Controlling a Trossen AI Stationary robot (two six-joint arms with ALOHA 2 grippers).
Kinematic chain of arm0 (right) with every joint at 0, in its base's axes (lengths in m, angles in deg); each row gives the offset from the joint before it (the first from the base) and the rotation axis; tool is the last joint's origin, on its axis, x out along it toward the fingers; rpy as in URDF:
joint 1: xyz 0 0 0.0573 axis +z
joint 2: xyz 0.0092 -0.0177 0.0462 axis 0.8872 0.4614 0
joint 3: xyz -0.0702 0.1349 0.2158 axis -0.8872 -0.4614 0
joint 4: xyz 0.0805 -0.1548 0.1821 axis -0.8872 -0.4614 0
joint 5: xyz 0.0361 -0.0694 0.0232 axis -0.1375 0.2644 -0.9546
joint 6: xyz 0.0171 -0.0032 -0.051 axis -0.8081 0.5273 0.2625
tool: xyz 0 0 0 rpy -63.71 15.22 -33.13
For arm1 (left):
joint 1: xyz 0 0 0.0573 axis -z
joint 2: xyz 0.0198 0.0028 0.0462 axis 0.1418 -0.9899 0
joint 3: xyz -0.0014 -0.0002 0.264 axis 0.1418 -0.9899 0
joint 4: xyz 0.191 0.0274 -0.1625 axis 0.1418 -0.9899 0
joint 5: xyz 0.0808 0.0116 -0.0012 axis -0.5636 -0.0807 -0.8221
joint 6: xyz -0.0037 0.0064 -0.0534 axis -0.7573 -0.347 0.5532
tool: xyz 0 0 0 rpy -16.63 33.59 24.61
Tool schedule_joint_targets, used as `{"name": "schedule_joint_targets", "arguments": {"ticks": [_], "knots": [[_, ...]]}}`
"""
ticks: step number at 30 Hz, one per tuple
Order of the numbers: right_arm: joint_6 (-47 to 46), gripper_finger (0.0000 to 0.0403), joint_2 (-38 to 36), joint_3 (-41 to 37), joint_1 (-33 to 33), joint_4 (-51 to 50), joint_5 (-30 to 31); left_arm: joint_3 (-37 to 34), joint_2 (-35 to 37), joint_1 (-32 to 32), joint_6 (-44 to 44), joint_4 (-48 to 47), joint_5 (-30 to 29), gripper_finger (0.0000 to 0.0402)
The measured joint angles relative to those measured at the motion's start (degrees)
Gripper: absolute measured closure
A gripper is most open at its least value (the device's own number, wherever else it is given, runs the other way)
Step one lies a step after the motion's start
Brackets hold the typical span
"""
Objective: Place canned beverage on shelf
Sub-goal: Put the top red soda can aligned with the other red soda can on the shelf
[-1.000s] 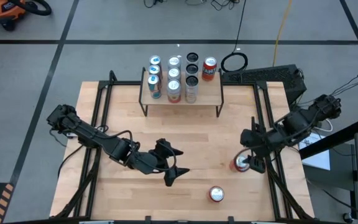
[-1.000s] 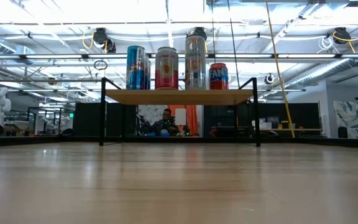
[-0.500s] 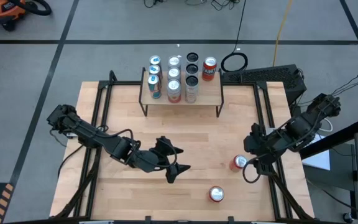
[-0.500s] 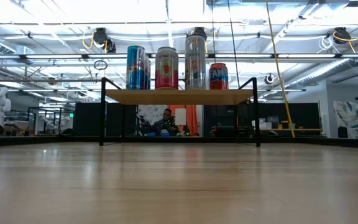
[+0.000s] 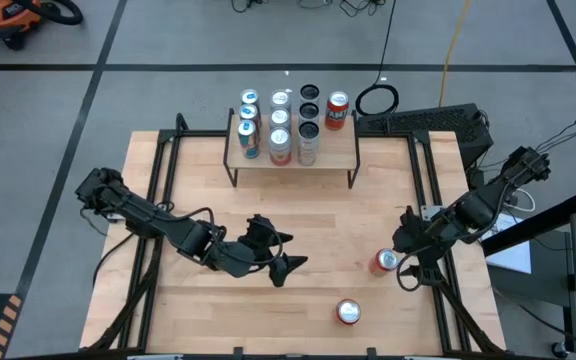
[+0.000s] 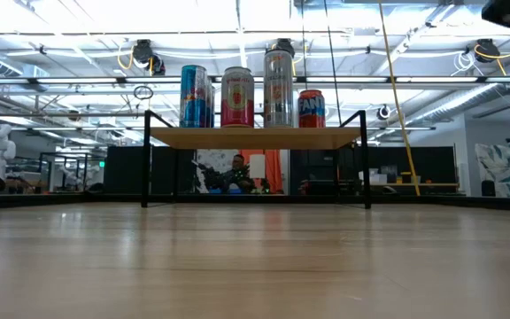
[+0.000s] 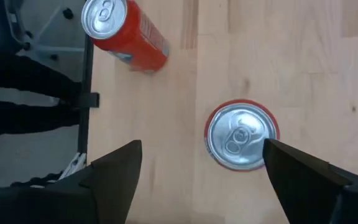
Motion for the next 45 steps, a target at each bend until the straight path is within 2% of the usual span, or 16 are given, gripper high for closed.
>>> {"name": "schedule_joint_targets", "arguments": {"ticks": [7, 14, 21, 36, 45], "knots": [[2.11, 0.0050, -0.47, -7.00, -0.21, 4.81, 2.89, 0.00, 0.02, 0.03, 0.02, -0.59, -3.64, 0.0008], [2.01, 0.0037, 1.31, -9.48, -0.24, 6.59, 3.58, 0.00, 0.02, -0.37, 0.09, -0.52, -4.35, 0.0008], [0.08, 0.0036, 4.01, -9.58, -0.67, 6.97, 4.80, 0.00, 0.03, -0.35, -0.29, -2.01, -2.38, 0.0008], [3.97, 0.0038, 12.69, -9.58, -4.69, 6.78, 3.89, 0.00, 0.04, -0.27, -4.76, -1.94, -2.10, 0.0008], [6.28, 0.0073, 15.54, -9.58, -7.47, 6.84, 0.17, 0.00, 0.02, 0.63, -4.88, -2.26, -1.55, 0.0008]]}}
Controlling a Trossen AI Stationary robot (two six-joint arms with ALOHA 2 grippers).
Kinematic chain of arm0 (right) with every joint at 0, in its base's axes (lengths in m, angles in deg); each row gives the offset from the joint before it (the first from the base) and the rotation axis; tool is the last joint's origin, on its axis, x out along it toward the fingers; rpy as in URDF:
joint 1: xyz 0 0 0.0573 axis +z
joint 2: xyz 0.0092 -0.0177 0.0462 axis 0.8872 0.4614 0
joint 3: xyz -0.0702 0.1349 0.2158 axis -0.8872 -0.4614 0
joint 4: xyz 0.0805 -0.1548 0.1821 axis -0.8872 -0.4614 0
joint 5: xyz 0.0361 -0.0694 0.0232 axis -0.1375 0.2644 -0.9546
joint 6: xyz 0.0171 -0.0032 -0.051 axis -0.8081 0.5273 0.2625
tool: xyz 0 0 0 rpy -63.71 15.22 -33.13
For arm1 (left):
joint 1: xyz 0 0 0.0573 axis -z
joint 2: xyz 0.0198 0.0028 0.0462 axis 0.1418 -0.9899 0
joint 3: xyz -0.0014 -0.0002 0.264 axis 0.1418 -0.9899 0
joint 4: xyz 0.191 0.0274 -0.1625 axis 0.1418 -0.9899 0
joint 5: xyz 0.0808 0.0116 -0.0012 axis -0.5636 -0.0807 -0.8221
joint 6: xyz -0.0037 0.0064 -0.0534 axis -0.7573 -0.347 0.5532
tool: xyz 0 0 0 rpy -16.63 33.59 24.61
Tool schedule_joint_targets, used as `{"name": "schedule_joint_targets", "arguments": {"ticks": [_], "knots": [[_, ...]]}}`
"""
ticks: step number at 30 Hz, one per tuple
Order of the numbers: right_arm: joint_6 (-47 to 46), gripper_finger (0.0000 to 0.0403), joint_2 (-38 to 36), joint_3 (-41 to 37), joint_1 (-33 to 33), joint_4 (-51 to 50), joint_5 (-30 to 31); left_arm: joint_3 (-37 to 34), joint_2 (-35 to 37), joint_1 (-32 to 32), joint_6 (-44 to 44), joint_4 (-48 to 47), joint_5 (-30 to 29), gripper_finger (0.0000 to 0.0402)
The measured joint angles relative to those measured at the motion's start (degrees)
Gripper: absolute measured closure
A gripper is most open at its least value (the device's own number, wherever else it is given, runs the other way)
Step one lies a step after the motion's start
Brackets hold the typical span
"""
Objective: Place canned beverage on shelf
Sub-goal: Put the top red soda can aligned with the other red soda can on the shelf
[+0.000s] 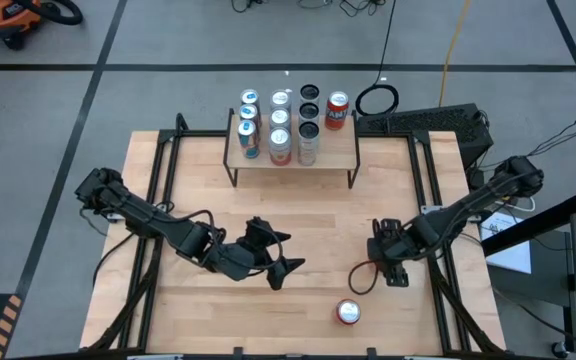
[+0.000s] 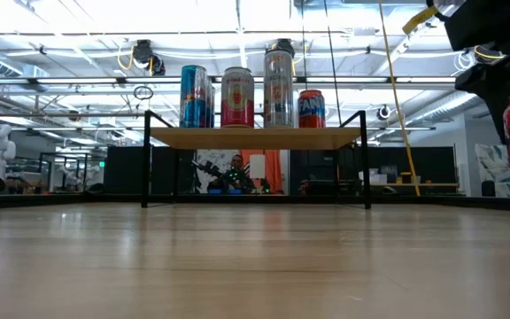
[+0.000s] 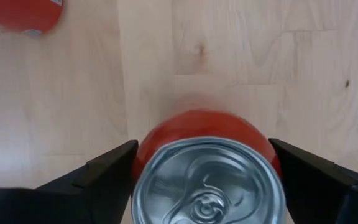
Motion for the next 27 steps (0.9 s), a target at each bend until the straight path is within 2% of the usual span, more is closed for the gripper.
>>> {"name": "schedule_joint_targets", "arguments": {"ticks": [10, 18, 27], "knots": [[1.27, 0.0120, 0.29, 0.00, -1.07, -0.15, -0.47, 0.02, 0.00, -0.04, 0.05, -1.13, 0.55, 0.0008], [1.00, 0.0124, -0.24, 0.47, -1.07, -0.51, -0.47, 0.02, 0.02, -0.04, 0.31, -1.11, 0.53, 0.0008], [5.83, 0.0125, -0.30, 6.97, -1.05, -0.30, -0.12, 0.02, 0.02, -0.04, 0.49, 0.46, 1.63, 0.0008]]}}
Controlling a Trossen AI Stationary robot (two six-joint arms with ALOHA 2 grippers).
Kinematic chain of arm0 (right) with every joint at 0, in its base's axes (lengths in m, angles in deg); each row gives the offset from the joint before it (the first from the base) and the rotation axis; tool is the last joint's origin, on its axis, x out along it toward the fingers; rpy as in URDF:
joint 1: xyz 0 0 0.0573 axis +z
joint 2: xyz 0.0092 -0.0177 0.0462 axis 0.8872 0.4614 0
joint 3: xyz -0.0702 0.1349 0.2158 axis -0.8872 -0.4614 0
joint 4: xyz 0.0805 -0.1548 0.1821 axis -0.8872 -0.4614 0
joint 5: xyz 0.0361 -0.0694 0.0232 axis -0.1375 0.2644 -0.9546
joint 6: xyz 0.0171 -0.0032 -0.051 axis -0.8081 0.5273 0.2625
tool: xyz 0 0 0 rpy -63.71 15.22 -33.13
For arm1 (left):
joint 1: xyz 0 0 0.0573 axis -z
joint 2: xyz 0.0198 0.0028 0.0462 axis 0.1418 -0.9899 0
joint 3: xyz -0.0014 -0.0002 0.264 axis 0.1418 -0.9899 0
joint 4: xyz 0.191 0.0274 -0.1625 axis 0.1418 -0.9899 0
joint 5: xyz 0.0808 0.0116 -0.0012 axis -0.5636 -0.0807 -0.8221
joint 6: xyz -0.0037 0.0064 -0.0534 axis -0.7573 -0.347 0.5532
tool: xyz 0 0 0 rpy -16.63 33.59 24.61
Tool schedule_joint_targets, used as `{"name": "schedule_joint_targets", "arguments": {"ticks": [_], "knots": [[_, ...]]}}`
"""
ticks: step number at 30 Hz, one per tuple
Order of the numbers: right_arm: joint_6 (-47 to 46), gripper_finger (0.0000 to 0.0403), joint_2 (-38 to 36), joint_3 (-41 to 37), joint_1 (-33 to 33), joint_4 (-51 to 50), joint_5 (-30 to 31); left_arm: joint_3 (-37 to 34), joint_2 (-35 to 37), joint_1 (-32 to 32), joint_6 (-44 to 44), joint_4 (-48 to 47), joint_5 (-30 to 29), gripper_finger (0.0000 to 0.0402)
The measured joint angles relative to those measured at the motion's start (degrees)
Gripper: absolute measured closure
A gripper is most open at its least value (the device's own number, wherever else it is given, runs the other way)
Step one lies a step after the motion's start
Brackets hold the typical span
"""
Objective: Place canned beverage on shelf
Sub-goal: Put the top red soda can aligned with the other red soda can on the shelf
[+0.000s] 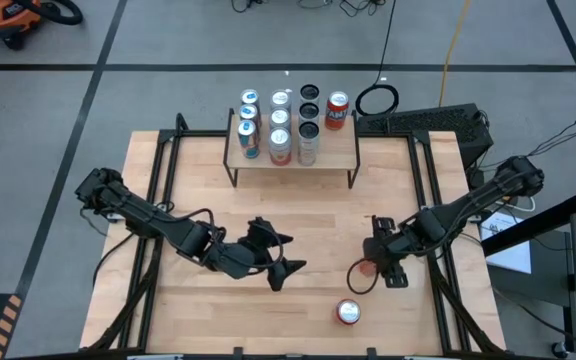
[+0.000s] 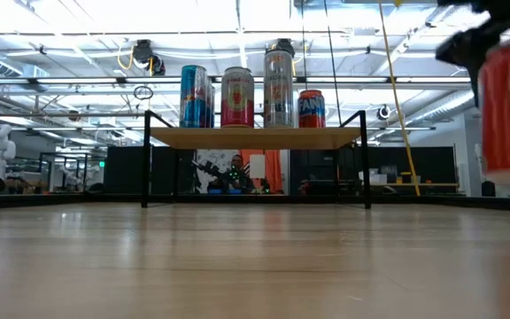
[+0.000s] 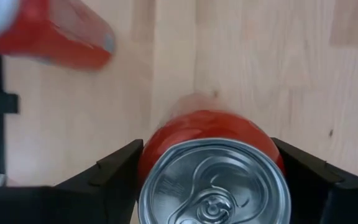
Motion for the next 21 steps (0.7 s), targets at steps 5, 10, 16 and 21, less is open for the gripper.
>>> {"name": "schedule_joint_targets", "arguments": {"ticks": [5, 10, 16, 21], "knots": [[4.25, 0.0125, 0.00, 4.22, 0.00, 0.57, -0.15, 0.00, -0.02, -0.68, -0.05, 6.09, 7.20, 0.0008], [10.47, 0.0124, 0.00, 8.21, 0.04, 2.17, -0.16, 0.00, 0.00, -2.38, -0.08, 11.20, 17.86, 0.0008], [18.95, 0.0123, 0.00, 12.57, 0.04, 6.32, -0.17, 0.00, 0.00, -4.27, -0.73, 13.88, 27.07, 0.0008], [28.42, 0.0124, 0.00, 15.24, 0.04, 11.32, -0.23, 0.00, 0.00, -5.96, -1.70, 14.51, 32.30, 0.0008]]}}
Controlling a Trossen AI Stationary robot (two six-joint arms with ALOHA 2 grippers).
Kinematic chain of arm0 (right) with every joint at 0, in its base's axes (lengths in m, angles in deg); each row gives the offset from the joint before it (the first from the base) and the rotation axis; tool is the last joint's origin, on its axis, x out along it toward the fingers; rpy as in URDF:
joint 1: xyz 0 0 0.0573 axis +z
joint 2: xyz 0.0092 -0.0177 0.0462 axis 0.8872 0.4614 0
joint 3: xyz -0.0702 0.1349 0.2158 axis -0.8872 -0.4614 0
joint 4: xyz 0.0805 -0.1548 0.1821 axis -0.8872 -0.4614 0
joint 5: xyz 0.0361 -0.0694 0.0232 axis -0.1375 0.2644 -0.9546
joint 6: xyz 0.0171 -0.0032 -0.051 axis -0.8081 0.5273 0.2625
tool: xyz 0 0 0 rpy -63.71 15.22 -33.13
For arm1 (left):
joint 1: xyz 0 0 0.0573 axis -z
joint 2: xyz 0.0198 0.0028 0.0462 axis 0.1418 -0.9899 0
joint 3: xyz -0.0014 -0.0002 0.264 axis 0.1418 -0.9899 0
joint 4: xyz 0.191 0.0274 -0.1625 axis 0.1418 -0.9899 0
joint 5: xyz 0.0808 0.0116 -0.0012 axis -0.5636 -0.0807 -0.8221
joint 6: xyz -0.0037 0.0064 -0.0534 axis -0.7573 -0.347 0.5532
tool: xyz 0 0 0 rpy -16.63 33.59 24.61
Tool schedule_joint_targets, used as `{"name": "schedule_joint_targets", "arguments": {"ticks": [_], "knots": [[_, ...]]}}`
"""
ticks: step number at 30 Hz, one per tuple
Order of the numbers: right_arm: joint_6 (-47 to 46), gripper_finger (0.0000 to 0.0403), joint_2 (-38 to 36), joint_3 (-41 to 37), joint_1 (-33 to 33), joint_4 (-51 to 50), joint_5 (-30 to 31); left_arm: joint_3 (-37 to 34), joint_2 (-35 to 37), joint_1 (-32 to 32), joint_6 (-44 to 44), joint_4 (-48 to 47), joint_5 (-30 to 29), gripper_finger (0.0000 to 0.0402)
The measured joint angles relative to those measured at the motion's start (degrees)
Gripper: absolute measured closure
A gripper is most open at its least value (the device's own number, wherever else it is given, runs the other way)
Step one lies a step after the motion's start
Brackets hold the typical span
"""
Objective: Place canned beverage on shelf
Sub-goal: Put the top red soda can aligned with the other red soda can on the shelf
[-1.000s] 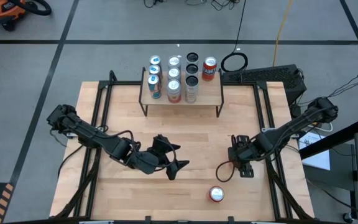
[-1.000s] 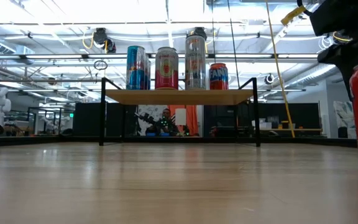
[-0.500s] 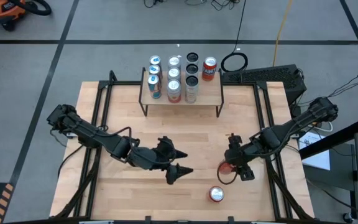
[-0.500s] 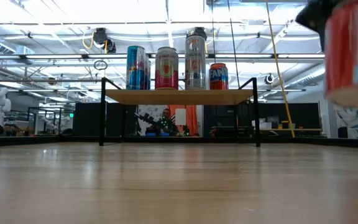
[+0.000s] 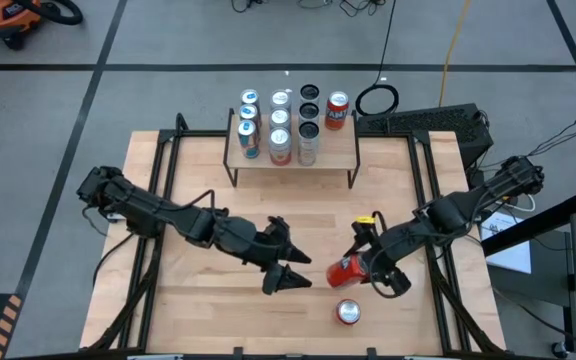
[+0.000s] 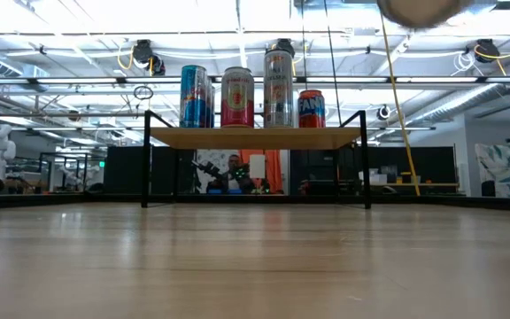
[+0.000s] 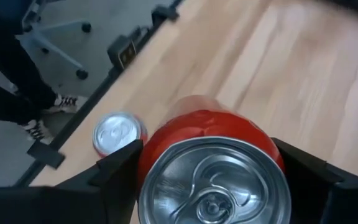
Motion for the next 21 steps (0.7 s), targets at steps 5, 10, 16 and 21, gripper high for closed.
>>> {"name": "schedule_joint_targets", "arguments": {"ticks": [5, 10, 16, 21], "knots": [[8.52, 0.0124, 0.00, 1.65, 0.00, 2.58, -0.11, 0.00, 0.00, -1.23, -1.92, -0.37, 5.07, 0.0008], [17.18, 0.0124, 0.00, 2.03, 0.00, 4.47, -0.43, 0.00, 0.00, -2.55, -3.51, -1.29, 7.85, 0.0008], [27.12, 0.0124, 0.00, 2.03, 0.02, 4.31, -1.60, 0.00, 0.00, -4.04, -6.47, -1.30, 8.01, 0.0008], [36.53, 0.0124, 0.00, 2.03, 0.02, 7.70, -1.28, 0.00, 0.00, -5.03, -7.19, -1.41, 8.46, 0.0008]]}}
